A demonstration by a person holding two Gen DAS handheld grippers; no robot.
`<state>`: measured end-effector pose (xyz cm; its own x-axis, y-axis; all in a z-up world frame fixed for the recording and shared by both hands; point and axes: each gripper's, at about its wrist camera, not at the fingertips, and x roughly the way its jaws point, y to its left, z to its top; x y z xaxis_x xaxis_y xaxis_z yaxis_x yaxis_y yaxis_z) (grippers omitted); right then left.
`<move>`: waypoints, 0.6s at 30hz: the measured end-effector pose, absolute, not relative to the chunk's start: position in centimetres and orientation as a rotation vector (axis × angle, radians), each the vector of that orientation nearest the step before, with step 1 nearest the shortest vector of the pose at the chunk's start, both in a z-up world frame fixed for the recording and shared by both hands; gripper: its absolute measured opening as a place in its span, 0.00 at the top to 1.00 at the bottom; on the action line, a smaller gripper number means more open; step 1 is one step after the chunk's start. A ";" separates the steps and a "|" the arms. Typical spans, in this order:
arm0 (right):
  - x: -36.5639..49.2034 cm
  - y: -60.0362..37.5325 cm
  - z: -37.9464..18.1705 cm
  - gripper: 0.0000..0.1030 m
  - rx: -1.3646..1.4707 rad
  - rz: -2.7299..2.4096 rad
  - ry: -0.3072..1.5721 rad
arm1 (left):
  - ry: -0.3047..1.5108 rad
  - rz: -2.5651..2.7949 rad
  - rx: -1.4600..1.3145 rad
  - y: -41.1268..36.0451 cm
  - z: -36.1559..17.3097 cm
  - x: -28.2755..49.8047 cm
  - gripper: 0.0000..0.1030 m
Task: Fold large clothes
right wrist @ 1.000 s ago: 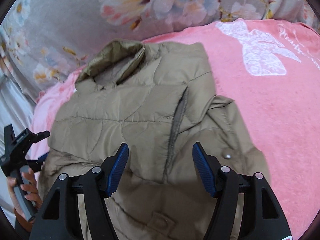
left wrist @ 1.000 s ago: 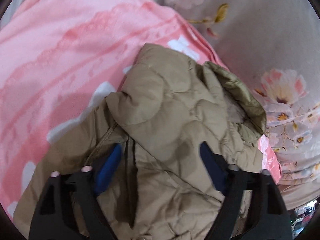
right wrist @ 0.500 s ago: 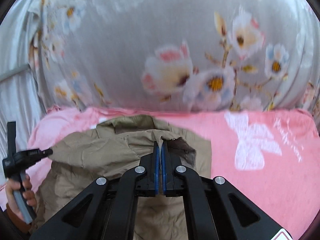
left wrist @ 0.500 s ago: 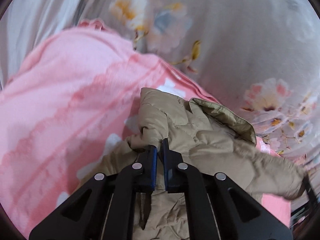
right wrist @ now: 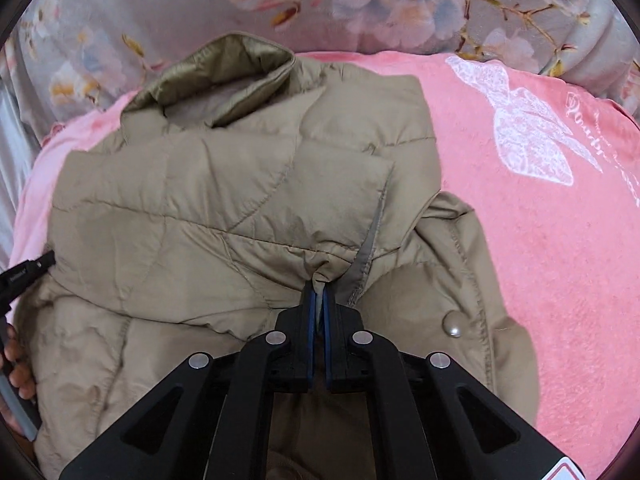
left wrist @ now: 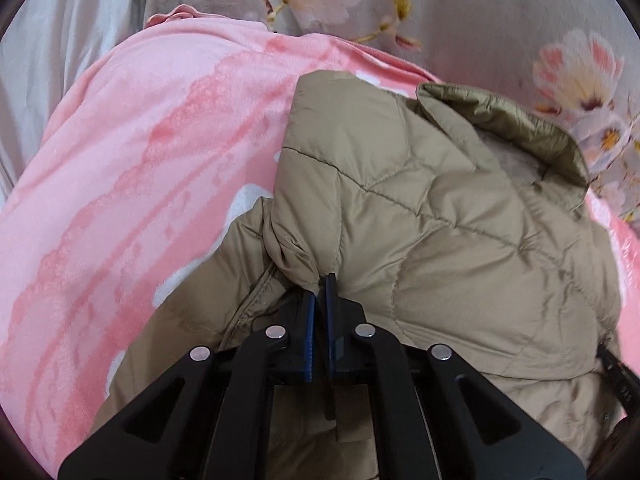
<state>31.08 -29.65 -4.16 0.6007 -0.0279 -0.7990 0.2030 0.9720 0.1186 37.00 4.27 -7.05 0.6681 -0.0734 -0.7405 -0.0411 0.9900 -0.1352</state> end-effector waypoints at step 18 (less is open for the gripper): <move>26.4 -28.1 5.7 0.68 0.163 -0.155 0.735 | 0.696 -0.082 0.021 2.8 3.4 33.8 0.40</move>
